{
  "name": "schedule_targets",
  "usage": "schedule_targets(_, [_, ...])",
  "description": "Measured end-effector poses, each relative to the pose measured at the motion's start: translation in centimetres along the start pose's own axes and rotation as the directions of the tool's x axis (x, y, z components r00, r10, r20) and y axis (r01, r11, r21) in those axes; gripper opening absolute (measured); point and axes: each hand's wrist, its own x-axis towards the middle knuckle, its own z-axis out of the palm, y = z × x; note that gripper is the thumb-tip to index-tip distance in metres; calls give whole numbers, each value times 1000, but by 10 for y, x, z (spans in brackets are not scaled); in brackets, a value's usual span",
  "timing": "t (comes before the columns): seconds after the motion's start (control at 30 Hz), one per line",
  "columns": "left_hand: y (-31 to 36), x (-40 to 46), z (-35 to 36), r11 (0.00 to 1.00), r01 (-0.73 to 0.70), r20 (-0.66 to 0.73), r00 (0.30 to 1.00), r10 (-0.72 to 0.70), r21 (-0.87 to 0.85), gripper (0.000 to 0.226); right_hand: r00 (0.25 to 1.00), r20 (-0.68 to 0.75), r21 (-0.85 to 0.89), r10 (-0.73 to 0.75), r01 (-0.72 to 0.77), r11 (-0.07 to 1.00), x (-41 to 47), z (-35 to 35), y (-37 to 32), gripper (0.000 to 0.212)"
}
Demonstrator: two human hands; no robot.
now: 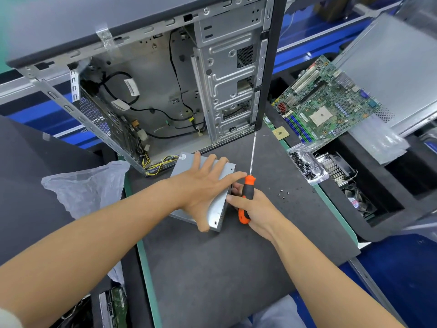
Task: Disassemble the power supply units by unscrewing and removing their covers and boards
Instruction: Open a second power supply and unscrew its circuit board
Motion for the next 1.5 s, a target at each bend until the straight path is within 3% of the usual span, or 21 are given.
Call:
schedule_targets(0.2, [-1,-1,2,1000,-21,-50,999,20,-20,150,997,-76,-71,-15,10,997,1,4,-6,41])
schedule_targets(0.4, [1,-1,0,998,-17,-50,999,14,-60,149,981,-181,-241,-66,21,970,-2,12,1,20])
schedule_targets(0.53, [-4,-3,-1,993,2,-62,998,-9,-116,151,984,-167,-94,-59,44,995,-8,7,7,33])
schedule_targets(0.67, [-9,-4,-5,978,16,-116,992,-41,-207,151,985,-158,-96,-77,62,993,-11,-4,8,35])
schedule_targets(0.73, [-9,-6,-5,968,0,-136,990,-35,-251,149,987,-140,-29,-78,74,997,-13,-3,9,10])
schedule_targets(0.8, [-9,-9,-5,944,-16,-154,987,-38,-330,149,982,-163,-19,-99,97,995,-14,-5,6,6])
schedule_targets(0.93, [-2,-21,-4,907,-56,-175,984,-20,-417,148,951,-222,-174,-214,177,969,-16,-10,-9,54])
schedule_targets(0.97, [1,-24,-4,912,-72,-180,984,-2,-403,147,938,-253,-218,-239,185,958,-17,-11,-13,53])
schedule_targets(1.1, [11,-28,-5,945,-108,-163,985,59,-307,145,913,-314,-413,-261,116,903,-25,-14,-21,16])
schedule_targets(1.27, [29,-30,6,968,-159,-28,987,157,-193,156,921,-299,-631,-252,8,776,-28,-23,-20,25])
schedule_targets(1.4, [38,-34,22,971,-171,20,984,176,-168,160,936,-310,-669,-168,-89,738,-39,-30,-13,33])
schedule_targets(1.5, [42,-38,34,979,-135,28,990,141,-151,163,904,-380,-722,-196,-158,673,-45,-29,-14,38])
